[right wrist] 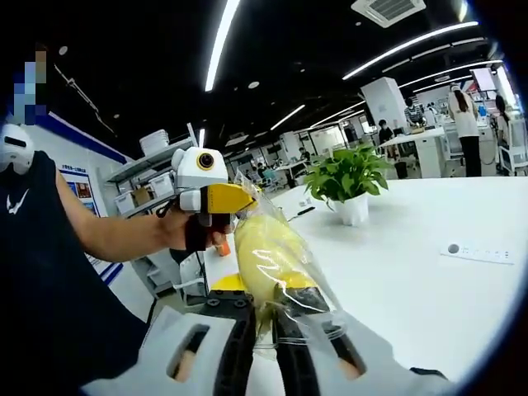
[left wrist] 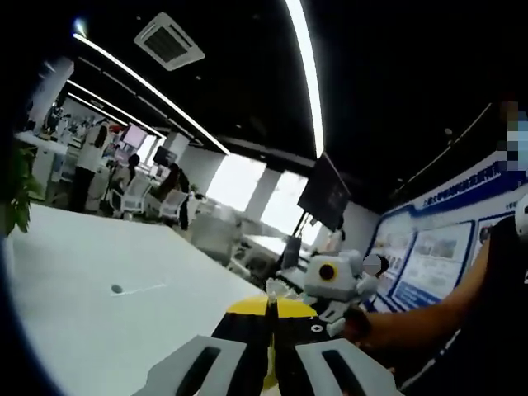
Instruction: Compare the silicone blocks by pressing each to a similar depth, holding the contact briefly, and releasing to observe deformation and rebound differences across the visible hardness samples.
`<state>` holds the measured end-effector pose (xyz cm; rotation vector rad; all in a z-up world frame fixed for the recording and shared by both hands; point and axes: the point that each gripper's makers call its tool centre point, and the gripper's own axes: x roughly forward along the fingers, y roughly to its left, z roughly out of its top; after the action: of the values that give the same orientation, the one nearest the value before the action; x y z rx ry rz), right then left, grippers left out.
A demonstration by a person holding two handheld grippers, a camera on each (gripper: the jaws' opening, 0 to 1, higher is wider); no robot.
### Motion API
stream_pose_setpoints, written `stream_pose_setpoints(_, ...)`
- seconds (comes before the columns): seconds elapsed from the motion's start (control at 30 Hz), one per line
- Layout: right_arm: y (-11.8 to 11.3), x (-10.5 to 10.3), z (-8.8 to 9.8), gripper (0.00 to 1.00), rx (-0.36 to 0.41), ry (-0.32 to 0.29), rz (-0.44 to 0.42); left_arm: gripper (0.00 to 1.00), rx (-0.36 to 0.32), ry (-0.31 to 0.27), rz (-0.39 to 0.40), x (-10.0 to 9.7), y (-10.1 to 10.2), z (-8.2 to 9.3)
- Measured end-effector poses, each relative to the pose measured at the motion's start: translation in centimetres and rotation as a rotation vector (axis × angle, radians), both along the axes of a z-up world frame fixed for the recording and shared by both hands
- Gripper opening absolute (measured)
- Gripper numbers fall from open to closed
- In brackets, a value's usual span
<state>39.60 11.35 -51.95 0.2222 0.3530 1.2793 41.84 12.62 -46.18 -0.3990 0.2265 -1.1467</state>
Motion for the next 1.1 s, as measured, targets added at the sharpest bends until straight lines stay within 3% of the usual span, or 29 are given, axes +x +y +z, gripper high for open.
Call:
stream_pose_setpoints(0.57, -0.2, -0.2, -0.1, 0.01, -0.008, -0.022, 0.003, 0.00, 0.003, -0.007, 0.000, -0.3, -0.2, 0.0)
stream_pose_setpoints(0.67, -0.3, -0.1, 0.1, 0.02, 0.010, -0.017, 0.001, 0.00, -0.006, -0.015, 0.003, -0.4, -0.2, 0.2)
stream_pose_setpoints(0.73, -0.4, -0.1, 0.3, 0.04, 0.016, -0.054, -0.002, 0.00, -0.015, -0.020, 0.003, -0.4, -0.3, 0.4)
stream_pose_setpoints(0.8, -0.5, -0.3, 0.4, 0.05, 0.025, -0.028, 0.005, 0.00, -0.020, -0.012, 0.000, -0.6, -0.4, 0.5)
stream_pose_setpoints(1.1, -1.0, -0.2, 0.6, 0.10, 0.035, -0.056, -0.029, 0.00, -0.040, 0.002, 0.000, -0.6, -0.9, 1.0)
